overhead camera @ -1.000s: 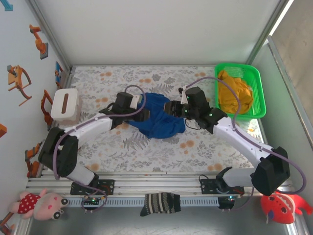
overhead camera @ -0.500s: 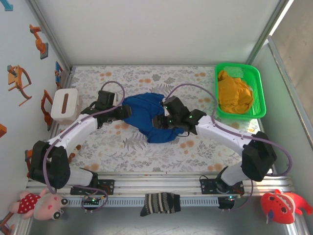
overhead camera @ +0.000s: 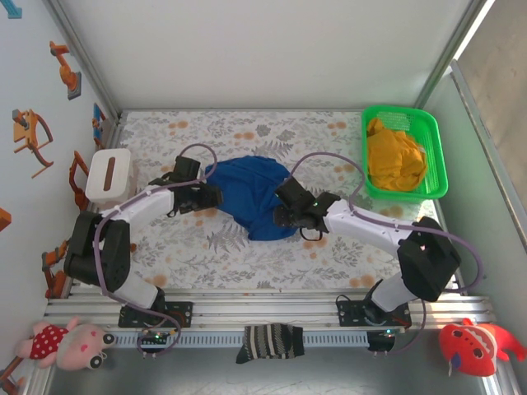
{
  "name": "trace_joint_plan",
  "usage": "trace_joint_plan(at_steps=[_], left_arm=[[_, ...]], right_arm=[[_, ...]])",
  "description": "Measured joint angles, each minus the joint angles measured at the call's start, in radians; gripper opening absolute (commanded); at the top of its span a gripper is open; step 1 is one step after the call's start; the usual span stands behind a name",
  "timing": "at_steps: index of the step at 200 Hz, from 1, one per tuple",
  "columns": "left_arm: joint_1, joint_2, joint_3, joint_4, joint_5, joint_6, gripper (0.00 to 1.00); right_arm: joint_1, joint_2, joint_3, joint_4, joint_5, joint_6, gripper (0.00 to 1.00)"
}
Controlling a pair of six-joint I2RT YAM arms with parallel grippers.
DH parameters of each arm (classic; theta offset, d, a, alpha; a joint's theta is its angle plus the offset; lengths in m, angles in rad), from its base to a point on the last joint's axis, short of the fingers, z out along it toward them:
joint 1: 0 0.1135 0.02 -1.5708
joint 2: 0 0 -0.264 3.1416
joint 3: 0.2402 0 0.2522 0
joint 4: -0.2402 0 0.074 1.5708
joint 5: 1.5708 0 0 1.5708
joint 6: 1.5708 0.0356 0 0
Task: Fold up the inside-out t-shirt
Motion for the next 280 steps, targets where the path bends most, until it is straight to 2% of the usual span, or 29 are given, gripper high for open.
trace_joint_plan(at_steps=[8, 16, 25, 39, 51, 68, 96, 115, 145, 169, 196, 236, 251, 280], left_arm=[[0.0, 0.022, 0.002, 0.005, 0.006, 0.0, 0.81], [0.0, 0.043, 0.006, 0.013, 0.011, 0.0, 0.81], [0.0, 0.065, 0.012, 0.022, 0.014, -0.001, 0.78], [0.0, 0.095, 0.024, 0.037, 0.019, -0.009, 0.65], [0.0, 0.118, 0.04, 0.05, 0.024, -0.017, 0.41], [0.003, 0.155, 0.083, 0.053, 0.037, -0.011, 0.0], [0.022, 0.181, 0.221, -0.001, 0.047, 0.021, 0.0], [0.06, 0.163, 0.365, -0.058, 0.053, 0.053, 0.0], [0.161, 0.059, 0.584, -0.121, 0.1, 0.071, 0.0], [0.222, -0.061, 0.691, -0.135, 0.135, 0.07, 0.0], [0.223, -0.192, 0.696, -0.148, 0.175, 0.06, 0.0], [0.22, -0.342, 0.578, -0.18, 0.208, 0.024, 0.01], [0.221, -0.348, 0.562, -0.206, 0.212, 0.018, 0.02], [0.246, -0.253, 0.584, -0.22, 0.227, 0.028, 0.13]], right_arm=[[0.0, 0.016, 0.01, 0.001, 0.004, 0.0, 0.43], [0.0, 0.038, 0.022, 0.002, 0.007, -0.003, 0.3], [-0.002, 0.061, 0.035, 0.006, 0.01, -0.014, 0.01], [-0.006, 0.091, 0.051, 0.01, 0.011, -0.018, 0.0], [-0.014, 0.099, 0.06, 0.009, 0.011, -0.026, 0.0], [-0.032, 0.084, 0.081, 0.003, -0.001, -0.042, 0.0], [-0.106, -0.018, 0.174, -0.031, -0.041, -0.084, 0.0], [-0.202, -0.118, 0.295, -0.045, -0.084, -0.11, 0.0], [-0.357, -0.244, 0.509, -0.042, -0.137, -0.128, 0.0], [-0.377, -0.3, 0.602, -0.041, -0.173, -0.133, 0.0], [-0.376, -0.362, 0.591, -0.044, -0.22, -0.123, 0.0], [-0.376, -0.481, 0.484, -0.048, -0.277, -0.067, 0.0], [-0.376, -0.505, 0.475, -0.045, -0.297, -0.044, 0.0], [-0.376, -0.483, 0.476, -0.012, -0.317, -0.012, 0.0]])
